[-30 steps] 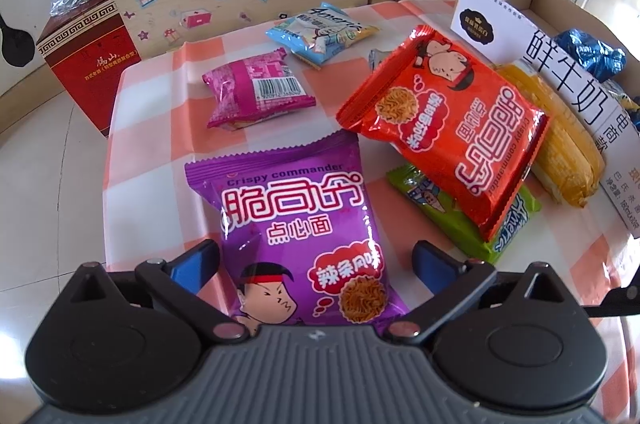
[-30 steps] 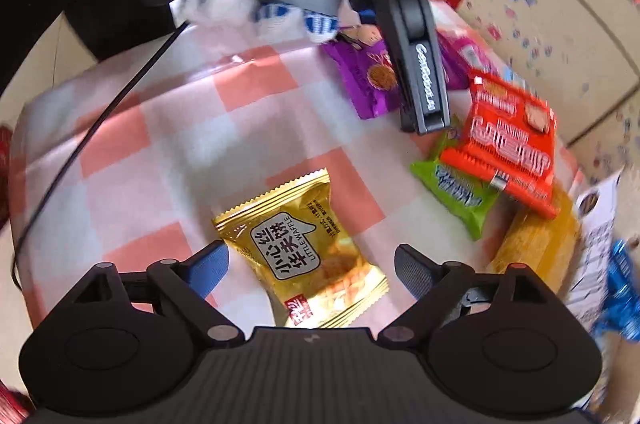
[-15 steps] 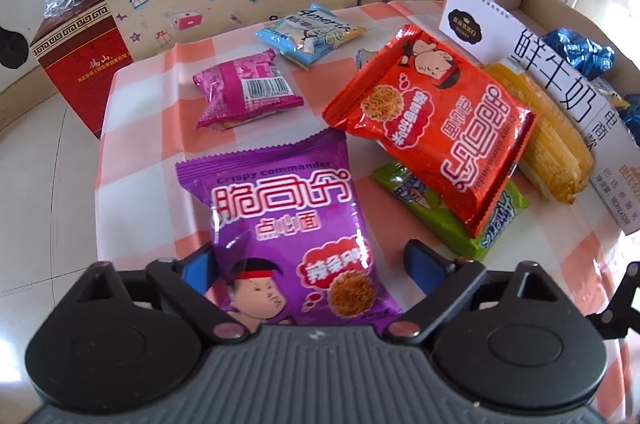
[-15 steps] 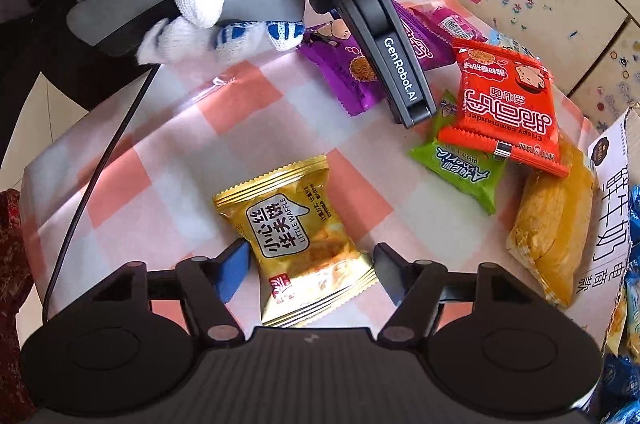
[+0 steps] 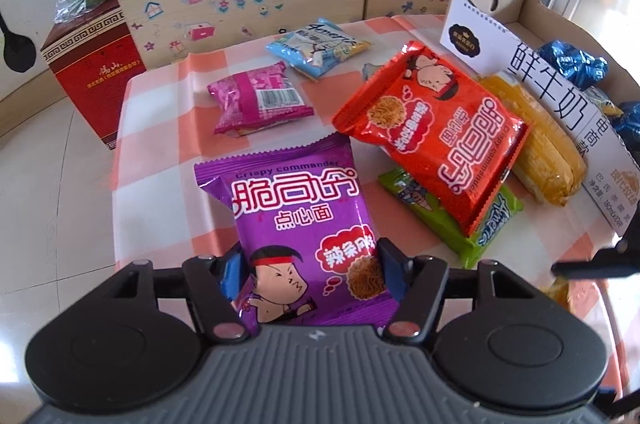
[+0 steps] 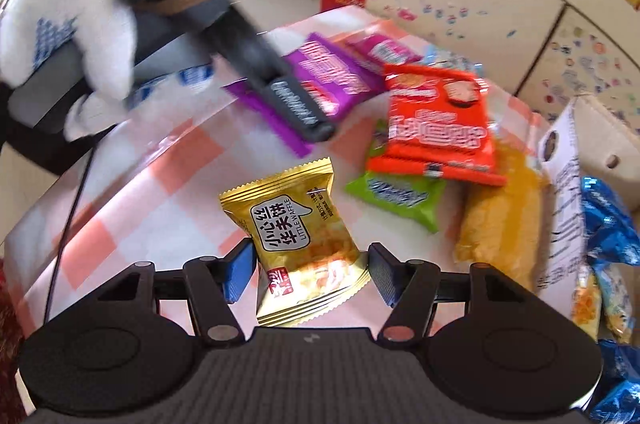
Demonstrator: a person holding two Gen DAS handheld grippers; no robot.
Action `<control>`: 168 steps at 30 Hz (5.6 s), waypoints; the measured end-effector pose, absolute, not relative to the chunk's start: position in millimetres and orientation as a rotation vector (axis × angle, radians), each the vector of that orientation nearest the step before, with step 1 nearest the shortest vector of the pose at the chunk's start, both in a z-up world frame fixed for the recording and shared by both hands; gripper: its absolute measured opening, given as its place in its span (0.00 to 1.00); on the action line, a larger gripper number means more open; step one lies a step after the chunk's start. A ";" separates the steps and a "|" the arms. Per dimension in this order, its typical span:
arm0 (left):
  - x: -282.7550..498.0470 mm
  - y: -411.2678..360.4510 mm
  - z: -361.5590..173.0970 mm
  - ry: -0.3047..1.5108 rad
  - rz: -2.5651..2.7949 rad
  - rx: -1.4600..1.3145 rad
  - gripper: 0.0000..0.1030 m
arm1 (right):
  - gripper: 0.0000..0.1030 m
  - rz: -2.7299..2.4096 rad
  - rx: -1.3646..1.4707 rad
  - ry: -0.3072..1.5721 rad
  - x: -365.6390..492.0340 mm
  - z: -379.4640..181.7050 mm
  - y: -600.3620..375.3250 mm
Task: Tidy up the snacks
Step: 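Grasp the purple crispy noodle bag with the left tool while the right tool grasps the gold waffle bag, then carry both bags over the box and open both tools, then withdraw both tools and grasp the red noodle bag with the left tool, then grasp the long yellow bag with the right tool while the left tool holds the red bag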
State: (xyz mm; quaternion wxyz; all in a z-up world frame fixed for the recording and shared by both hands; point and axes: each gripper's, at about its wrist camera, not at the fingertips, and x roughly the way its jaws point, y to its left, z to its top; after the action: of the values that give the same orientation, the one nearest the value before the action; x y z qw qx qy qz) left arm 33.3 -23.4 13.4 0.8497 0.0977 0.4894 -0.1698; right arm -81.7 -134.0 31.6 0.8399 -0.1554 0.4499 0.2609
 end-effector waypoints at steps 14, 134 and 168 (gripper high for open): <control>22.4 -22.3 27.7 0.973 -0.346 0.220 0.63 | 0.66 0.292 -0.180 0.862 -61.0 49.0 -163.4; 61.6 -105.9 17.2 0.967 -0.401 0.055 0.87 | 0.92 0.098 0.516 0.865 -25.5 65.3 -251.1; 51.4 -3.9 16.2 1.050 -0.262 0.045 0.67 | 0.92 0.144 0.275 0.961 -2.3 29.1 -186.5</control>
State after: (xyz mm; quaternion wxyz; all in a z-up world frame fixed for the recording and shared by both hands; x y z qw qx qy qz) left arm 51.4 -3.9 16.2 0.8570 0.0214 0.4995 -0.1247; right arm -2.3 -186.5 29.1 0.8751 0.1316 0.4605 0.0690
